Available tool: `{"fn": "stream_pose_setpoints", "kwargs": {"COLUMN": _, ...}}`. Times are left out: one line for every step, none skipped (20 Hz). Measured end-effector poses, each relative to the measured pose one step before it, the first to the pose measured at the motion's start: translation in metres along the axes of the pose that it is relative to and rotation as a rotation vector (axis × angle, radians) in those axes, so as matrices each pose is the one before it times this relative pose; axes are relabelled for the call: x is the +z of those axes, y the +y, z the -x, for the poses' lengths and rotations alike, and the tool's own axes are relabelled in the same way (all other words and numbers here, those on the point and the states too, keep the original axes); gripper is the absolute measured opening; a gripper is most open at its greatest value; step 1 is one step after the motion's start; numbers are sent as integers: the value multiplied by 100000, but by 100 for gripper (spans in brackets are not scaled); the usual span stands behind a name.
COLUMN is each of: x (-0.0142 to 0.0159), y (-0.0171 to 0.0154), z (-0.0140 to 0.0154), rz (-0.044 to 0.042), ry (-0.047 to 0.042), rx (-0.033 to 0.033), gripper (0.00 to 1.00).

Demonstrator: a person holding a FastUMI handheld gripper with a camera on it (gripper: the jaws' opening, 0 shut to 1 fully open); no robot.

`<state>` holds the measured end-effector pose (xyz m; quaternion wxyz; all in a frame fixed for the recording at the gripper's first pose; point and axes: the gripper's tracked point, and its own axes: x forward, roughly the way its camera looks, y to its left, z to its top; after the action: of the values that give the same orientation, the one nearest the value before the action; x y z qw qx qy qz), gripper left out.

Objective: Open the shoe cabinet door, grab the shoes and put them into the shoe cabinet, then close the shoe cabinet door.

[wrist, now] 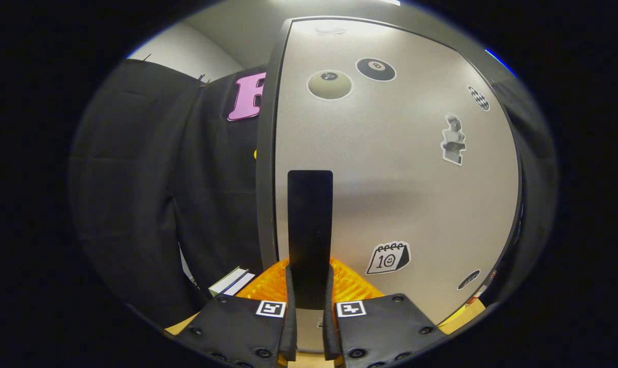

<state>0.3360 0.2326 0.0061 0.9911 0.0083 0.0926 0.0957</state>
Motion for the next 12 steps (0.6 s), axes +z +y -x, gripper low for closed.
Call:
{"fn": "stream_pose_setpoints", "kwargs": {"x": -55, "y": 43, "z": 338, "rz": -715, "ry": 987, "rx": 1678, "gripper": 22}}
{"fn": "stream_pose_setpoints", "kwargs": {"x": -181, "y": 78, "z": -84, "rz": 67, "ry": 1239, "rx": 1881, "gripper": 19}}
{"fn": "stream_pose_setpoints", "kwargs": {"x": -18, "y": 23, "z": 262, "rz": 406, "ry": 706, "rx": 1749, "gripper": 16}}
{"fn": "stream_pose_setpoints", "kwargs": {"x": -96, "y": -61, "z": 242, "rz": 979, "ry": 782, "rx": 1452, "gripper": 16}}
{"fn": "stream_pose_setpoints", "kwargs": {"x": -1, "y": 21, "z": 386, "rz": 381, "ry": 169, "rx": 1367, "gripper": 16}}
{"fn": "stream_pose_setpoints", "kwargs": {"x": -21, "y": -28, "z": 511, "rz": 898, "ry": 255, "rx": 1633, "gripper": 16}}
{"fn": "stream_pose_setpoints", "kwargs": {"x": -79, "y": 20, "z": 429, "rz": 790, "ry": -13, "rx": 1711, "gripper": 16}}
{"fn": "stream_pose_setpoints", "kwargs": {"x": -11, "y": 162, "z": 748, "rz": 565, "ry": -101, "rx": 1760, "gripper": 15}}
{"fn": "stream_pose_setpoints", "kwargs": {"x": -39, "y": 1, "z": 595, "rz": 346, "ry": 370, "rx": 1701, "gripper": 15}}
{"fn": "stream_pose_setpoints", "kwargs": {"x": -22, "y": 109, "z": 699, "rz": 136, "ry": 171, "rx": 1516, "gripper": 15}}
{"fn": "stream_pose_setpoints", "kwargs": {"x": -38, "y": 34, "z": 643, "rz": -30, "ry": 422, "rx": 1250, "gripper": 15}}
{"fn": "stream_pose_setpoints", "kwargs": {"x": -12, "y": 56, "z": 627, "rz": 295, "ry": 17, "rx": 1048, "gripper": 15}}
